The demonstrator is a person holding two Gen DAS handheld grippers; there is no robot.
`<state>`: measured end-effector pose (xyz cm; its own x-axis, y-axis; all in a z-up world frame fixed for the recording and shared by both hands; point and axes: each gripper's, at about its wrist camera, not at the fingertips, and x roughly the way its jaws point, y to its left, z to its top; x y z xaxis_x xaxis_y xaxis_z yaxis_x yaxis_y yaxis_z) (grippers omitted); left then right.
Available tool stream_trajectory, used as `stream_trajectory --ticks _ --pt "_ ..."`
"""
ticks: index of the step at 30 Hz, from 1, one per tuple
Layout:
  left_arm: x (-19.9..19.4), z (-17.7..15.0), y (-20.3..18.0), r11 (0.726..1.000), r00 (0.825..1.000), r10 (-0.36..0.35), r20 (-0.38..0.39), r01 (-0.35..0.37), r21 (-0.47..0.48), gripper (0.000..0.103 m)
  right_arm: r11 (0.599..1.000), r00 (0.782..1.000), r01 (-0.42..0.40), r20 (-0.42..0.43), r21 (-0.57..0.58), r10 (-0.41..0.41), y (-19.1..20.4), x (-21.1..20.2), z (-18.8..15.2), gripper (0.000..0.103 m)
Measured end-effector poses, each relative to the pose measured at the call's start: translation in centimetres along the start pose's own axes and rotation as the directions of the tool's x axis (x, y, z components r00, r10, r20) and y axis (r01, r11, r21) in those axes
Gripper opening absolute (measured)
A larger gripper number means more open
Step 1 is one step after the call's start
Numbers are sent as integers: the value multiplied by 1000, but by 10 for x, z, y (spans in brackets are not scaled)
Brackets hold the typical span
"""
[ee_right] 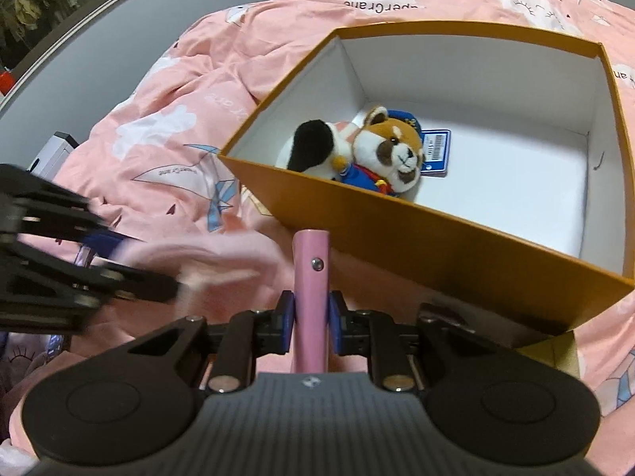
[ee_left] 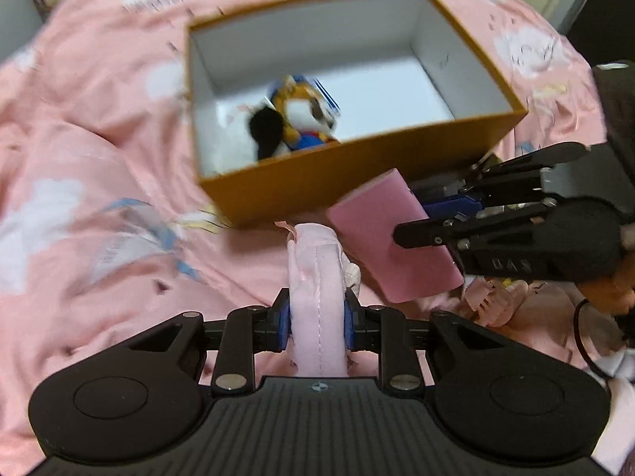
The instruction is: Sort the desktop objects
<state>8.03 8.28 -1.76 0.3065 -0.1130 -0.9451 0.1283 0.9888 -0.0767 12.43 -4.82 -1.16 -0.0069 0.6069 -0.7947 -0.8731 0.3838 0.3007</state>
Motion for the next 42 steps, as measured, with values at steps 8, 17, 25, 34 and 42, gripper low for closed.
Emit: stream_trajectory --ticks 8,17,25,34,42 --pt "20 13 4 997 998 6 58 -1 -76 34 1000 1000 19 -3 -5 -19 -3 5 -4 19" --pt "-11 -15 5 996 988 21 152 -6 -94 63 1000 1000 3 -13 7 -3 -8 13 -5 20" --pt "32 -42 -11 991 992 117 44 -114 -75 64 1000 1000 1 -11 0 -1 -7 14 -6 20" --pt "42 -38 -3 983 972 165 167 -150 -102 42 1000 1000 3 -6 -10 -3 -6 14 -7 19" --pt "40 -48 35 915 976 79 205 11 -404 39 1000 1000 10 -10 -15 -10 -3 16 -6 19"
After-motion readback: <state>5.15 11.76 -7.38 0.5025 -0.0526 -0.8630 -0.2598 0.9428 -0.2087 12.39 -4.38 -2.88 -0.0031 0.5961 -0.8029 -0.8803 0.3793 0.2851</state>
